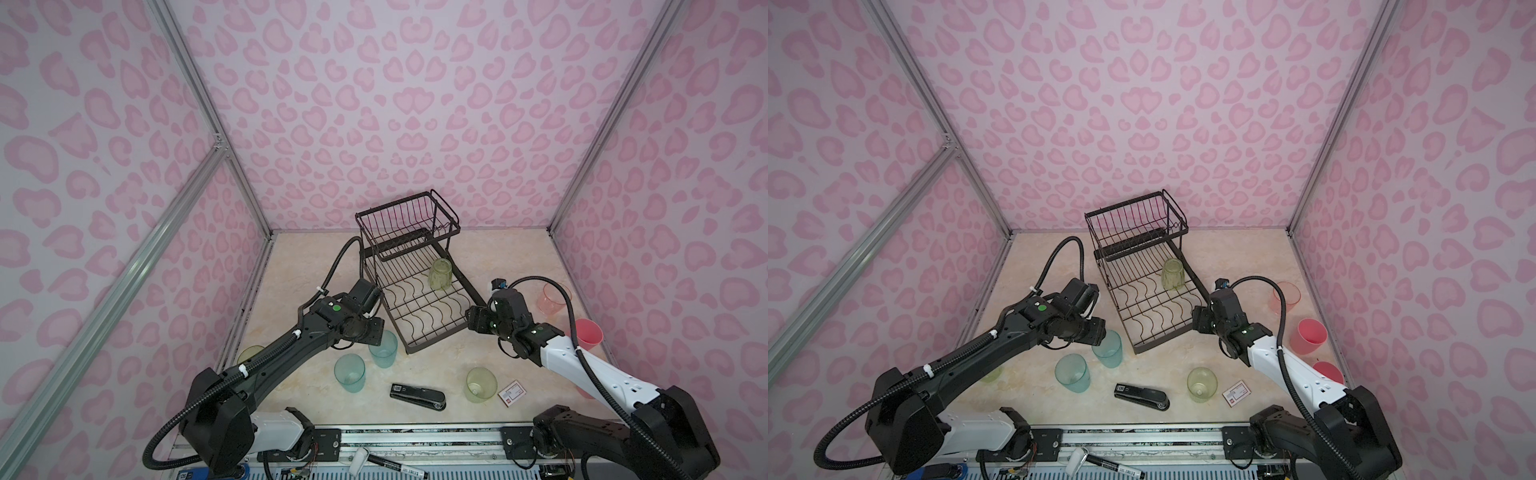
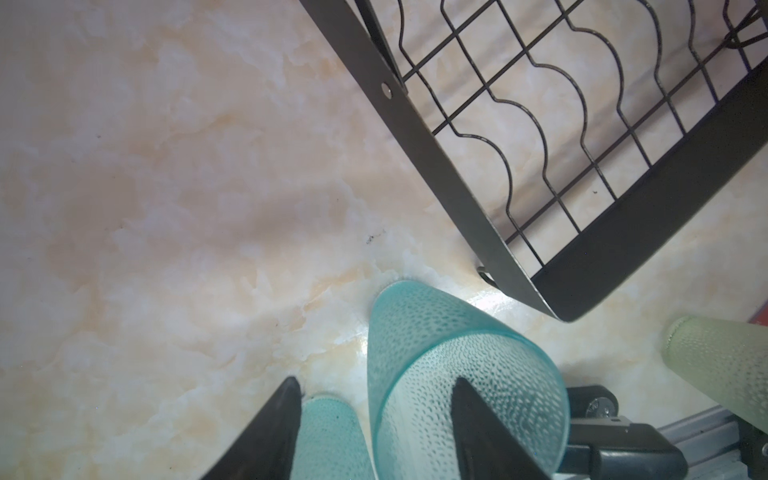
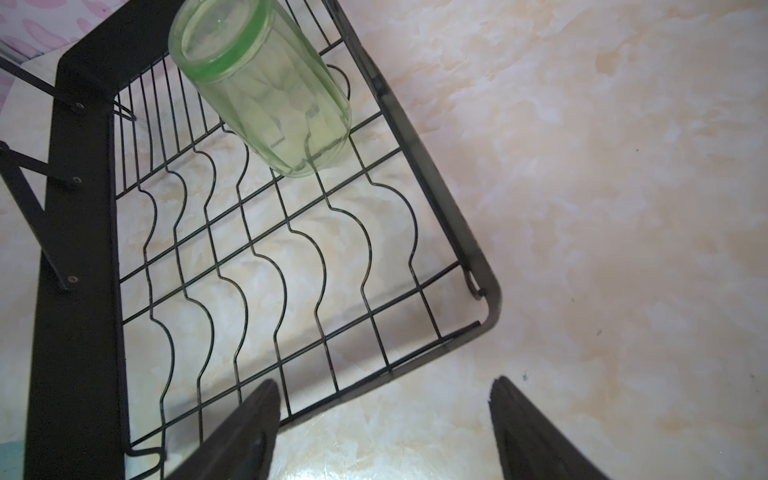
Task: Load cups into a dish rack
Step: Pick up the cup from the center of the table.
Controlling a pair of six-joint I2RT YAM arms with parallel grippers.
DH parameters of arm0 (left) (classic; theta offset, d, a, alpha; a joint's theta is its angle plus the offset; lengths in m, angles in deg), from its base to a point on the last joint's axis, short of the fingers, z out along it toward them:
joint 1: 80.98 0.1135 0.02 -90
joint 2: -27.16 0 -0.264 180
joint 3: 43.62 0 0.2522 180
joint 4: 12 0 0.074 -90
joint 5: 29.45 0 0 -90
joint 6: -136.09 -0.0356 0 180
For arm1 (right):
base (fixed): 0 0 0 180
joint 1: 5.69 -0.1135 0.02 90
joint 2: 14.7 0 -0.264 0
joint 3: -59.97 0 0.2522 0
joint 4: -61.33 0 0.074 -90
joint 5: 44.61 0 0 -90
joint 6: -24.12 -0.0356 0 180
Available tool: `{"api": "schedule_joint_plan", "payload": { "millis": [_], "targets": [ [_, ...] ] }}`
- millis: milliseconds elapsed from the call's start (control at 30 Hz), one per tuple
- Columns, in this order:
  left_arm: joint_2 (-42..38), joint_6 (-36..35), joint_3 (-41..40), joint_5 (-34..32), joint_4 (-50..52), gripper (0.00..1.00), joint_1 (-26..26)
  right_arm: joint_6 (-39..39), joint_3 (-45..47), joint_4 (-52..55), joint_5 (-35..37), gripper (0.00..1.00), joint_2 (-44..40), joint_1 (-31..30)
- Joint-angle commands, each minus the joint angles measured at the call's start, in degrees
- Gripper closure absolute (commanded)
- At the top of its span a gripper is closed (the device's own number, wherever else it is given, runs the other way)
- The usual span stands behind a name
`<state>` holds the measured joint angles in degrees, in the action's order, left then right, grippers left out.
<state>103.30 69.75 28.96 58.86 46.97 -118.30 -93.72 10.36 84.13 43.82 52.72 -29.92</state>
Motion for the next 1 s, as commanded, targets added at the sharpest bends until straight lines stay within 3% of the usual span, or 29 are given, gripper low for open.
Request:
{"api": "schedule_joint_plan", "payload": {
  "millis": [0,200,467,967],
  "targets": [
    [0.88,-0.81,-0.47,0.46,-0.91,0.43,-0.20,-0.09,0.45,-1.51,-0.20,0.21,0.37,0.19],
    [2.89,-1.05,-0.47,0.33,-2.10,0.48,-0.46,-0.42,0.89,-1.92,-0.36,0.21,0.70,0.42],
    [4.56,-1.08,-0.95,-1.32,-3.20,0.76,-0.68,-0.42,0.89,-1.57,-0.03,0.22,0.14,0.59],
    [0.82,-1.16,0.00,-3.40,-3.31,0.91,-0.73,-0.64,-0.04,-0.46,0.51,0.22,-1.47,0.59]
  ]
}}
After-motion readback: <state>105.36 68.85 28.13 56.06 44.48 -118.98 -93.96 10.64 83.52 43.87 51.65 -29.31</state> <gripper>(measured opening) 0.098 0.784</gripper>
